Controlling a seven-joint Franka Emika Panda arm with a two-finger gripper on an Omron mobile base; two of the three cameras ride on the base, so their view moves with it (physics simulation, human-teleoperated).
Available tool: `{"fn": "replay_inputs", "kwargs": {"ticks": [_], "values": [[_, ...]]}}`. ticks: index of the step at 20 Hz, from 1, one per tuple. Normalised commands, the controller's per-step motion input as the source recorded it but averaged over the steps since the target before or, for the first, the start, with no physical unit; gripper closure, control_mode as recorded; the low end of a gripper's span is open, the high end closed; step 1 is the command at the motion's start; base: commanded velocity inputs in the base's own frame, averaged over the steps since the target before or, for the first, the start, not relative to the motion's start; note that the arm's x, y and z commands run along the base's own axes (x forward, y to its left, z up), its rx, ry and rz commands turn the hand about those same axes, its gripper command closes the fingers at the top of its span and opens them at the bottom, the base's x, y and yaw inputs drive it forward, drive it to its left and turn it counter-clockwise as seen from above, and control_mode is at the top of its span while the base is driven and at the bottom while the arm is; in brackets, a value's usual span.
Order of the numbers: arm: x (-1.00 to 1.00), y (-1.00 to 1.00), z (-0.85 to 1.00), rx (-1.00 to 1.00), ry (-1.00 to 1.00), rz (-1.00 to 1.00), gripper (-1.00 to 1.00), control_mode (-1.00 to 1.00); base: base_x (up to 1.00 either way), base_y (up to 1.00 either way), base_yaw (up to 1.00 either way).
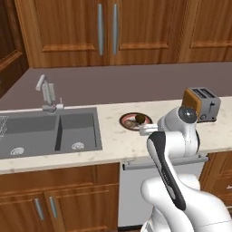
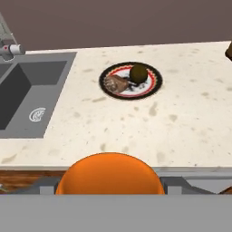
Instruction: Pick the avocado and bread from the counter and place them on the plate. Then pick the jam from the cabinet and place it next to the plate. Lastly close the cabinet door.
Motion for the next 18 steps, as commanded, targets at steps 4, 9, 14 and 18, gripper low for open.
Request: {"fn": "replay_inputs", "kwargs": {"ticks": [4,9,14,18], "values": [[0.0,0.0,0.0,0.0,0.0,0.0,1.0,1.0,0.4,-0.09,0.0],[0.0,0.0,0.0,0.0,0.0,0.0,1.0,1.0,0.34,-0.07,0.0],[0.0,0.0,0.0,0.0,0.0,0.0,1.0,1.0,0.3,-0.07,0.0],[0.0,0.0,0.0,0.0,0.0,0.0,1.0,1.0,0.23,-0.04,0.0]]}}
